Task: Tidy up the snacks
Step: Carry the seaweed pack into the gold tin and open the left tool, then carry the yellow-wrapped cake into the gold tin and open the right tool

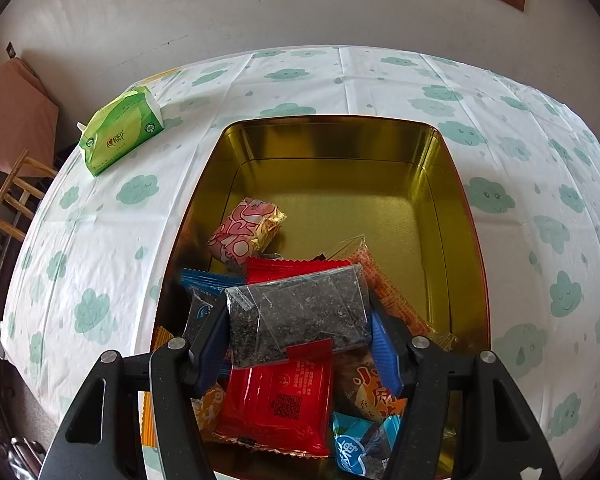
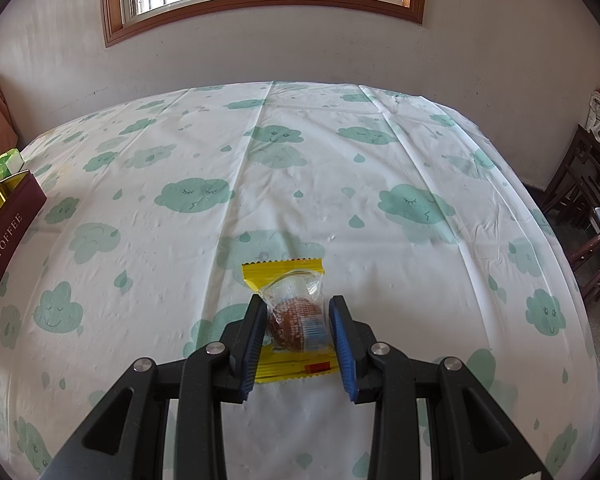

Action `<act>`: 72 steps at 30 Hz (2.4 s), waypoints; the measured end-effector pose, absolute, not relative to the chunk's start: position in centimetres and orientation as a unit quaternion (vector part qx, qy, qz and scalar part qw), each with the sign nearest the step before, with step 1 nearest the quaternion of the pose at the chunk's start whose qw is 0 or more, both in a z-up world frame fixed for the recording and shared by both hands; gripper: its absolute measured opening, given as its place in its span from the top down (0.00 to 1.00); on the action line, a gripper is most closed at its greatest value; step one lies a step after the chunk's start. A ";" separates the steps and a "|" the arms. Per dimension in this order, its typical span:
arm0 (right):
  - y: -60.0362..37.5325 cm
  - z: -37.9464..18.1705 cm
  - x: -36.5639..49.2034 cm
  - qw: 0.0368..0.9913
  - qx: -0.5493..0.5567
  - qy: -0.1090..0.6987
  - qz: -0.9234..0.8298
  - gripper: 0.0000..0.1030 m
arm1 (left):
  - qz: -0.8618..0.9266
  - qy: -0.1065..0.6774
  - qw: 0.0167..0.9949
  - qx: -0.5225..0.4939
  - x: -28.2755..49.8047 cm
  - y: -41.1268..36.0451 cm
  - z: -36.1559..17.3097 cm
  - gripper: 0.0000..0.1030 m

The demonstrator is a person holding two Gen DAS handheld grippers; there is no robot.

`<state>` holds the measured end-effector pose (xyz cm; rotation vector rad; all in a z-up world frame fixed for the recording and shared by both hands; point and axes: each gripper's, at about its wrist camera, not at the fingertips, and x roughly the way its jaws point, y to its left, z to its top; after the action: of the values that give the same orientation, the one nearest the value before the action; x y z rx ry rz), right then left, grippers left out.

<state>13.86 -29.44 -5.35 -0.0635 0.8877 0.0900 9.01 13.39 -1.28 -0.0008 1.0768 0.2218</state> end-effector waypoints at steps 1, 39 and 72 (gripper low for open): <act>-29.5 -5.4 13.9 0.902 -0.030 0.429 0.044 0.67 | 0.106 0.512 0.853 0.001 9.0 13.4 -1.3 0.42; -29.5 -5.2 13.9 0.902 -0.035 0.429 0.040 0.69 | 0.128 0.445 0.886 0.018 4.6 12.2 2.9 0.15; -20.9 -1.7 11.0 0.901 -0.036 0.420 0.099 0.74 | 0.165 0.447 0.879 -0.030 -0.3 15.9 2.2 0.09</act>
<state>11.02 -20.88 -1.69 -0.0749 0.8690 0.2047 -0.28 15.92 2.18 -0.0631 0.9311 0.3443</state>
